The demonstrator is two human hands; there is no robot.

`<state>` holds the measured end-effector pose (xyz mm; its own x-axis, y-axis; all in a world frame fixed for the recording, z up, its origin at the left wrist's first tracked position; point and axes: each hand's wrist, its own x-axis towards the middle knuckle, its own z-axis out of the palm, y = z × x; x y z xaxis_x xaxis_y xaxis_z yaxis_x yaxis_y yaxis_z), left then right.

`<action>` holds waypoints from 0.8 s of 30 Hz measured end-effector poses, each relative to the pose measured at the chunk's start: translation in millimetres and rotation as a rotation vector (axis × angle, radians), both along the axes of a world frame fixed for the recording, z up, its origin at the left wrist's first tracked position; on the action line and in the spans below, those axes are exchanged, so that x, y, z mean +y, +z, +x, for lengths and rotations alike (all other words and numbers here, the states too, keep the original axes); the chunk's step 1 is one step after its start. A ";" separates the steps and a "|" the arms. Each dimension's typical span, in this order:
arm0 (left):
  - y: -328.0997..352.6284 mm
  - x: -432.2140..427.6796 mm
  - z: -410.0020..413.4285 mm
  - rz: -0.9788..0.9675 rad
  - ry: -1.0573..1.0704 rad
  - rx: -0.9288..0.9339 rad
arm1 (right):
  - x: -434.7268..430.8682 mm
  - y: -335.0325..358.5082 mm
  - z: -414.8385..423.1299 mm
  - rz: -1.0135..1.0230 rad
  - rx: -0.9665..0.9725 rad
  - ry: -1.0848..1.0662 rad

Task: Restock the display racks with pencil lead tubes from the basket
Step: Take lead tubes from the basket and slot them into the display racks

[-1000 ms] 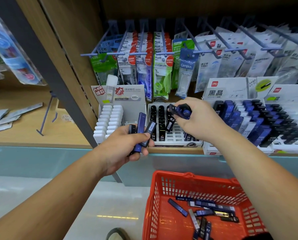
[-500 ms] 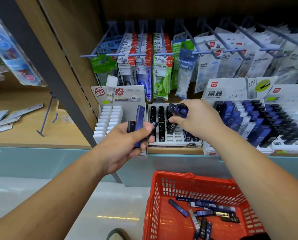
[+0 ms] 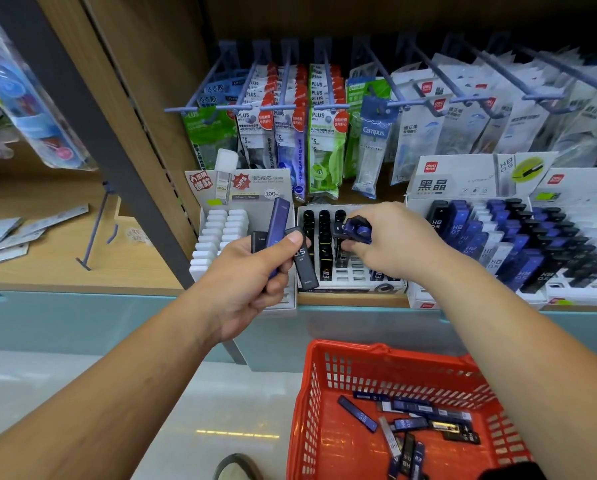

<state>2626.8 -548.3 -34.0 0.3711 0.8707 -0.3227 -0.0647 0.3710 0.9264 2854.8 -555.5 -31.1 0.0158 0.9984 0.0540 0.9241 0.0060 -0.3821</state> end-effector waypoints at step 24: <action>0.5 -11.6 16.5 0.080 -0.292 0.163 | -13.0 13.6 -9.4 0.122 0.441 -0.053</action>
<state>2643.3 -560.0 -33.6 0.5576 0.7602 -0.3334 0.1847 0.2780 0.9427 2845.4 -568.5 -17.5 0.1147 0.9823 0.1482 0.6738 0.0327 -0.7382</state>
